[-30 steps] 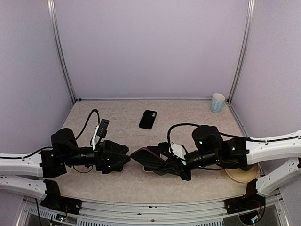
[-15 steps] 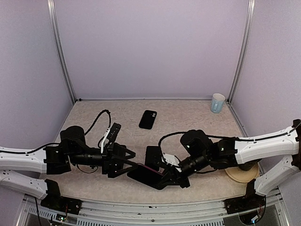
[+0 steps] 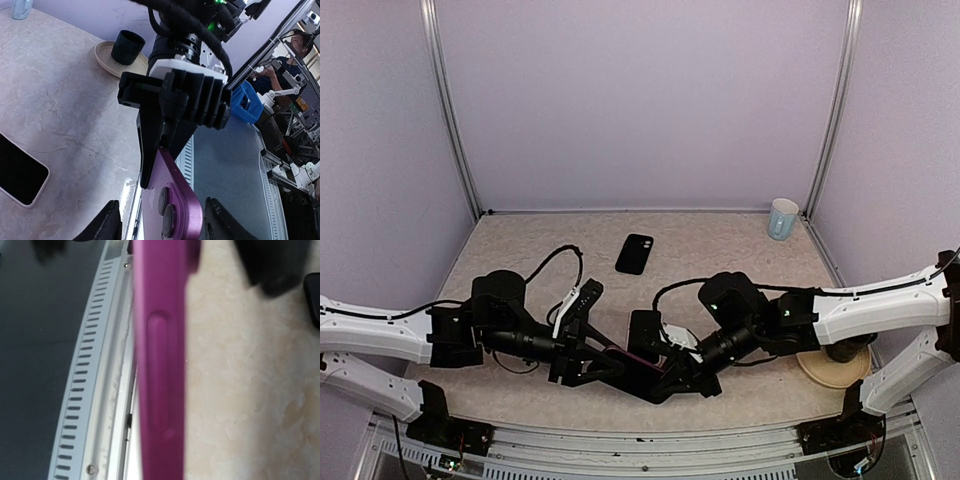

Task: Put the phone into the phone case
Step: Pass from the right arm to the left

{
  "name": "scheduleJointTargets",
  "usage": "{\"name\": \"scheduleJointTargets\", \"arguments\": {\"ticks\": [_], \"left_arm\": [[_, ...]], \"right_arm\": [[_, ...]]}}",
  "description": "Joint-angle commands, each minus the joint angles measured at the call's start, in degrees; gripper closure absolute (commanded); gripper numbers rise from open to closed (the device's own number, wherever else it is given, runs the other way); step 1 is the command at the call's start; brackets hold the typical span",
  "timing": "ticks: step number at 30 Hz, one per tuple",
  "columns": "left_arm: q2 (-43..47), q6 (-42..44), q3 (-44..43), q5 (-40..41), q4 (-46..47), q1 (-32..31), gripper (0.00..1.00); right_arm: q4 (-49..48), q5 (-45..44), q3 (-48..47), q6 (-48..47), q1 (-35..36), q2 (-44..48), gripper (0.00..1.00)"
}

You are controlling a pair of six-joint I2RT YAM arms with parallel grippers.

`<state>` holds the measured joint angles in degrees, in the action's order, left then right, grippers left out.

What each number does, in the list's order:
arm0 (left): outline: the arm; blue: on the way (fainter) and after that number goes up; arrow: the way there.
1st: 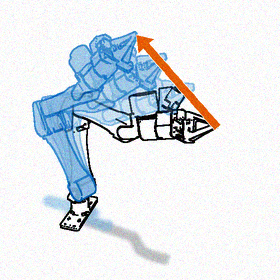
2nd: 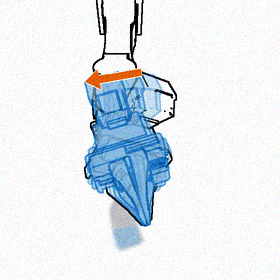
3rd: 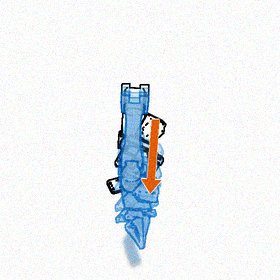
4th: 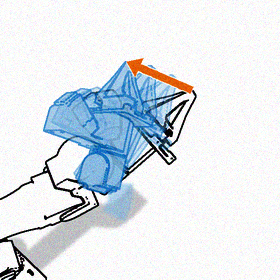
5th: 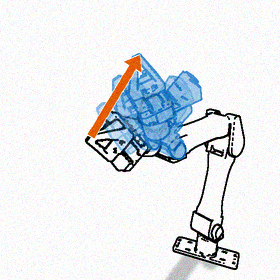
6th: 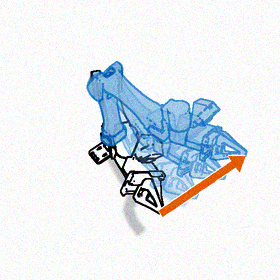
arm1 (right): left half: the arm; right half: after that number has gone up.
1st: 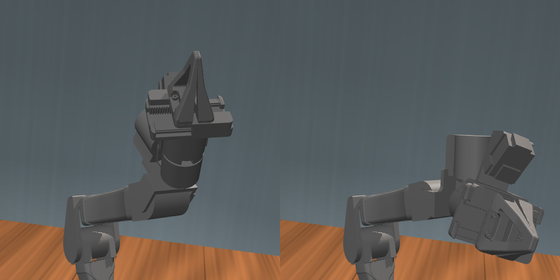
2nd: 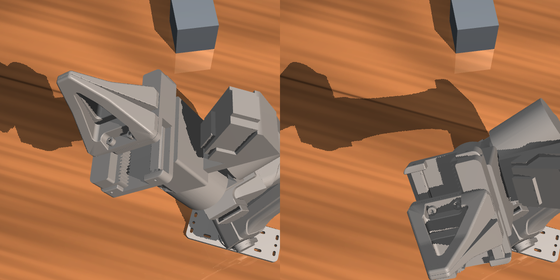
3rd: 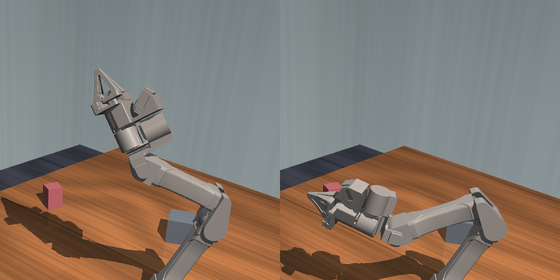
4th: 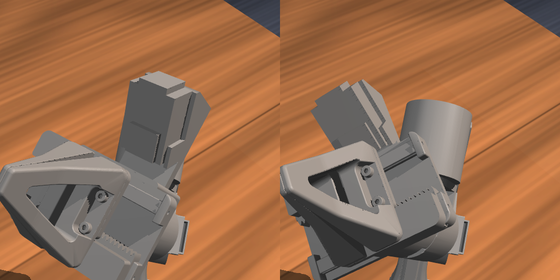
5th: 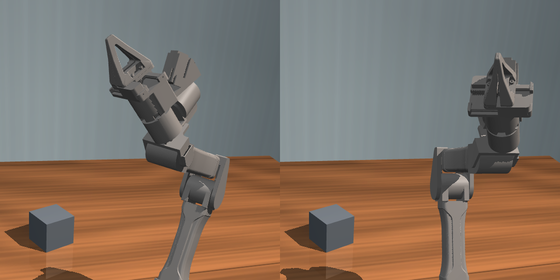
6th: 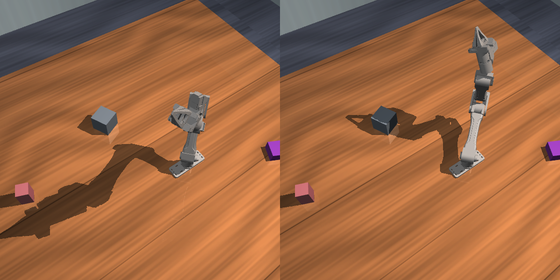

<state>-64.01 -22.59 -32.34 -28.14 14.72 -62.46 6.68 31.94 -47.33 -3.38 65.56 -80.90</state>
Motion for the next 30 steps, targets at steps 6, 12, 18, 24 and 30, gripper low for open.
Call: {"name": "scheduleJointTargets", "arguments": {"ticks": [6,12,18,24,30], "left_arm": [[-3.2,1.8,-2.7,-2.4,-1.0,-1.5,0.57],[-4.3,2.2,-3.4,-2.5,-1.8,-1.8,0.82],[-4.8,2.1,-3.7,-2.0,-1.8,-2.1,1.00],[-4.7,1.7,-3.4,-0.4,-1.0,-2.1,1.00],[-4.4,-1.7,-3.2,4.2,0.4,-1.4,1.00]], "right_arm": [[-1.3,2.8,-2.1,-0.7,-0.8,-0.4,1.00],[-1.0,3.1,-2.1,-0.9,-1.0,-0.7,1.00],[-0.6,3.1,-2.1,-1.1,-1.2,-0.9,0.99],[0.1,-0.8,-2.0,-1.6,-1.6,-0.3,0.78],[-0.5,-7.8,-1.3,-1.8,-1.6,1.3,0.41]]}}
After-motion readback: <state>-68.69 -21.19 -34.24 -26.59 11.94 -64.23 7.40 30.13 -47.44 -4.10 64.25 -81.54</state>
